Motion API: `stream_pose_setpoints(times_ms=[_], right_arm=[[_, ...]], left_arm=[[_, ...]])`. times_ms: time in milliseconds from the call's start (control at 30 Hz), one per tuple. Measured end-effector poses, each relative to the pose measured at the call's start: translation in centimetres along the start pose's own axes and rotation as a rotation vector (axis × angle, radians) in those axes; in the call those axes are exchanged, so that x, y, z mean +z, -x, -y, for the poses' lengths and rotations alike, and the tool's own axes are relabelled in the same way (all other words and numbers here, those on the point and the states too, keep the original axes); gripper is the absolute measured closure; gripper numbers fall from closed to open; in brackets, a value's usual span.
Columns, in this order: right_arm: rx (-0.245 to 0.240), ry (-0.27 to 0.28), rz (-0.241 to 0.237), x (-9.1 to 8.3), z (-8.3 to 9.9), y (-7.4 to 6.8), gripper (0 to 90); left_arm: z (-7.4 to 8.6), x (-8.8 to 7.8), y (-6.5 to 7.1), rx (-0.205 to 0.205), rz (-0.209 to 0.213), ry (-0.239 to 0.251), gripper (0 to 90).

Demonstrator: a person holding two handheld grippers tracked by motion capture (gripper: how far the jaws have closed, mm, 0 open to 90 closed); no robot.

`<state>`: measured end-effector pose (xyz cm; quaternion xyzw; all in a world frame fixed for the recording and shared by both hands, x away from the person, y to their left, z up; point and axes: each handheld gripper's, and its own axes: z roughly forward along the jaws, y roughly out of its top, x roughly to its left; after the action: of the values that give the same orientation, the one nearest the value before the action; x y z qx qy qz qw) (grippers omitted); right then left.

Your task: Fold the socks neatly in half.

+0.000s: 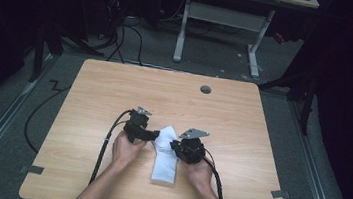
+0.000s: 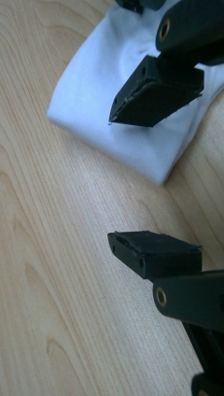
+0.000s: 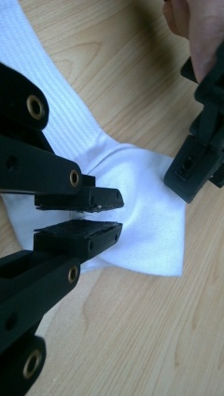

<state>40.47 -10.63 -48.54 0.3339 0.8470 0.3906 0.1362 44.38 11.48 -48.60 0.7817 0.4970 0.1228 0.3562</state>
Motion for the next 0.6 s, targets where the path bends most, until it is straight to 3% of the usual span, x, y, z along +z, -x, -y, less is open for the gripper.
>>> stream_pose_setpoints(times_ms=[167, 400, 600], right_arm=[[0.001, -0.006, -0.007, 0.04, 0.22, 0.0, 78.4], [-0.006, -0.034, -0.001, 0.42, 0.61, -0.15, 75.4], [-0.014, -0.037, 0.013, 0.49, 0.67, -0.06, 71.3]], left_arm=[[0.0, 0.55, -0.15, -0.027, 0.025, 0.003, 34.8], [0.0, 0.82, -0.47, -0.054, 0.025, 0.008, 34.1], [-0.01, 0.83, -0.37, -0.046, 0.029, 0.007, 37.8]])
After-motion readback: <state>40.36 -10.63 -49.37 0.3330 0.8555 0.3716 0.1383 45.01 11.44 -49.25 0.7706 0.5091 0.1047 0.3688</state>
